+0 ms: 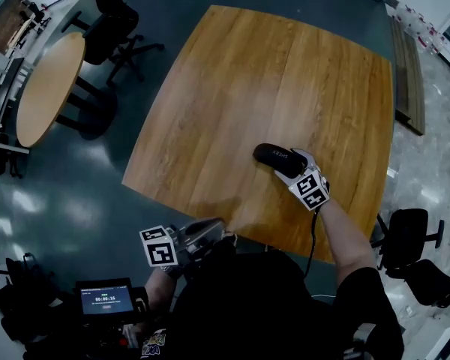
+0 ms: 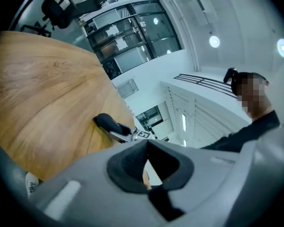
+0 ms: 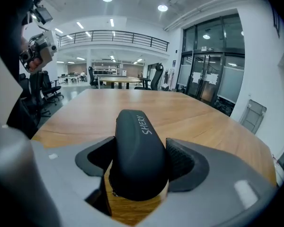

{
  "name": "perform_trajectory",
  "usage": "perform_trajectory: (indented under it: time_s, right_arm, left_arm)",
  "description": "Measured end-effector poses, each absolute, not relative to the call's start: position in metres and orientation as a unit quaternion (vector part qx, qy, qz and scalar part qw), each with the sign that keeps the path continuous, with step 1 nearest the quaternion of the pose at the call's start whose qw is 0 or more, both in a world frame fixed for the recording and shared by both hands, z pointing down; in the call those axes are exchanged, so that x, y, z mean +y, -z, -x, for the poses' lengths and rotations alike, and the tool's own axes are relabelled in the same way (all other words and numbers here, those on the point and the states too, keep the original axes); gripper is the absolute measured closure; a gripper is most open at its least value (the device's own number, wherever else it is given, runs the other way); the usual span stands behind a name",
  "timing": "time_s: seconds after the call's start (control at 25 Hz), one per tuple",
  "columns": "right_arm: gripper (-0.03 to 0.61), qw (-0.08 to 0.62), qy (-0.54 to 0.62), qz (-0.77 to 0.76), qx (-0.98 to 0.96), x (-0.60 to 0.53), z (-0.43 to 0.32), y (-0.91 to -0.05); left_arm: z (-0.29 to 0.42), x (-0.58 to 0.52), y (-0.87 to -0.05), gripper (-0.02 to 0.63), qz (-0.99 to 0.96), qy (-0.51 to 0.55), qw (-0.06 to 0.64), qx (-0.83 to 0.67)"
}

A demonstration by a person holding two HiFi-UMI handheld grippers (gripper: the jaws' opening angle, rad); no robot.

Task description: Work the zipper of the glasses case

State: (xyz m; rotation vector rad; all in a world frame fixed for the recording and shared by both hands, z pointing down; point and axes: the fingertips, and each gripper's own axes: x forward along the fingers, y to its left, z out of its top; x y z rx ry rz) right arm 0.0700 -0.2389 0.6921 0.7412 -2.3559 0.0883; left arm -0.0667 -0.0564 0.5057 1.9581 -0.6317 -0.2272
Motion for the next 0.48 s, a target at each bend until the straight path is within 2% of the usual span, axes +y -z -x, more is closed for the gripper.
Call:
perform_trajectory:
  time_s: [0.16, 0.48]
  right_arm:
    - [0.238, 0.354, -0.029, -0.279, -0.892, -0.242, -0.072, -0.706]
    - [0.233, 0.361, -0.024, -0.285, -0.888, -0.245, -0.068, -0.706]
  left_arm:
    - [0.079, -0.054, -0.510, 0.615, -0.806, 0.095, 0.518, -0.270]
    - [0.088, -0.058, -0.513, 0.614, -0.811, 0.083, 0.524, -0.246]
